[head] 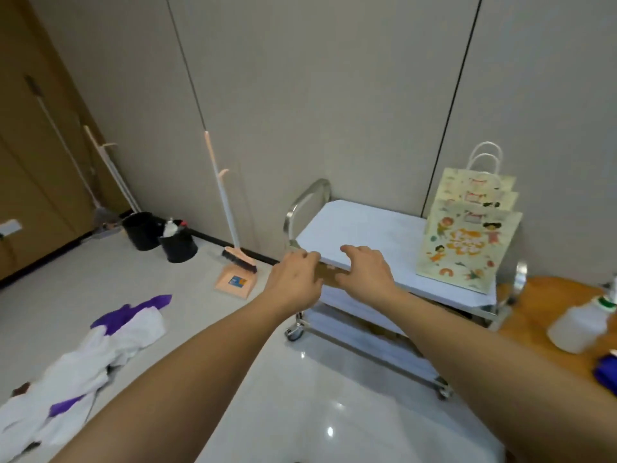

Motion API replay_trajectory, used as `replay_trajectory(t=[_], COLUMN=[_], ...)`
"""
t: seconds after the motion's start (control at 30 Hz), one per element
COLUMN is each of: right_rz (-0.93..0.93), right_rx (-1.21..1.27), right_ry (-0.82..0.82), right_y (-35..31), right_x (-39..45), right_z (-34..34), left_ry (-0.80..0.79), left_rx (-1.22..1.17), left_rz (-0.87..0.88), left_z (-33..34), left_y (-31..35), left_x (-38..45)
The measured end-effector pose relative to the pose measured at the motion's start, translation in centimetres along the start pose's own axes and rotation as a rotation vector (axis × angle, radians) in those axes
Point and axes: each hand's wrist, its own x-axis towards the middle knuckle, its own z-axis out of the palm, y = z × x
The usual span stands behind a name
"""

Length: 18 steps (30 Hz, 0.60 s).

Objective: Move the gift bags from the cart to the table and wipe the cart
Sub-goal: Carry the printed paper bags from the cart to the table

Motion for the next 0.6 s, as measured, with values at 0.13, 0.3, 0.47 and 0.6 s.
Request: replay_trajectory(t=[0.13, 0.3, 0.47, 0.6], right_rz=[0.145, 0.331, 0.507, 0.570], right_rx=[0.007, 0.012, 0.011, 0.035], right_ry=[0.058, 0.160, 0.214, 0.269], right_y=[3.4, 8.4, 14.5, 20.2], right_x=[4.1, 7.2, 8.5, 9.9], right_z=[-1.9, -4.3, -6.5, -8.8], left_ry=[-0.073, -0.073, -0.101, -0.122], left_rx=[0.014, -0.095, -0.177, -0.239], left_rz=[0.138, 0.265, 0.378, 0.472], left_z=[-0.1, -0.1, 0.7, 1.4], left_y=[2.0, 6.5, 13.1, 19.2], left_x=[8.2, 17.1, 23.0, 27.2])
